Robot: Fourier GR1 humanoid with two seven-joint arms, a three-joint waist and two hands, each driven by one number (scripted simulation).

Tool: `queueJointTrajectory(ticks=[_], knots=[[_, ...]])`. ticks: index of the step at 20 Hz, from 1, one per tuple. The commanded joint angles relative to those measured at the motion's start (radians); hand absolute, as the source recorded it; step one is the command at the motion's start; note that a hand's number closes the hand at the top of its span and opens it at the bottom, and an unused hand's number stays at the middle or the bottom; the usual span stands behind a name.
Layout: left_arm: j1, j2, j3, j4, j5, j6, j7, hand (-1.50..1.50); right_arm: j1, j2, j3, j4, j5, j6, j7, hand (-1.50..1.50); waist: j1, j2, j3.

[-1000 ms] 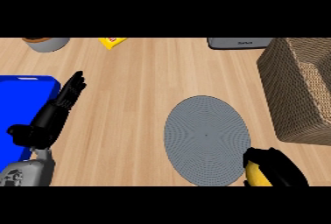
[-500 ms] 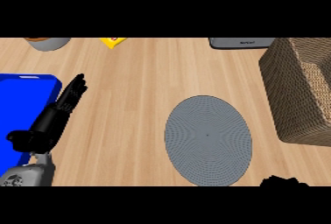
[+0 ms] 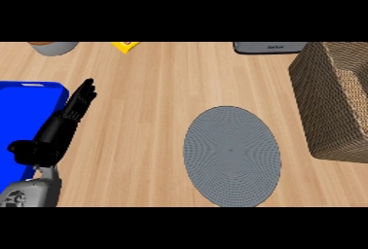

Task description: Pick the lemon from the placemat and place it in the basket

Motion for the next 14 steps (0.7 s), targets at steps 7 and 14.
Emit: queueJointTrajectory(ticks=[7, 14], knots=[[-0.012, -0.005, -0.015, -0.036, 0.011, -0.019, 0.024, 0.00, -0.174, -0.145, -0.387, -0.158, -0.329, -0.024, 0.366, 1.50, 0.038, 0.005, 0.000], [-0.056, 0.005, -0.001, 0.013, 0.016, -0.033, 0.028, 0.00, -0.594, -0.327, -0.357, 0.049, -0.326, -0.115, 0.687, 1.50, 0.050, 0.009, 0.000]])
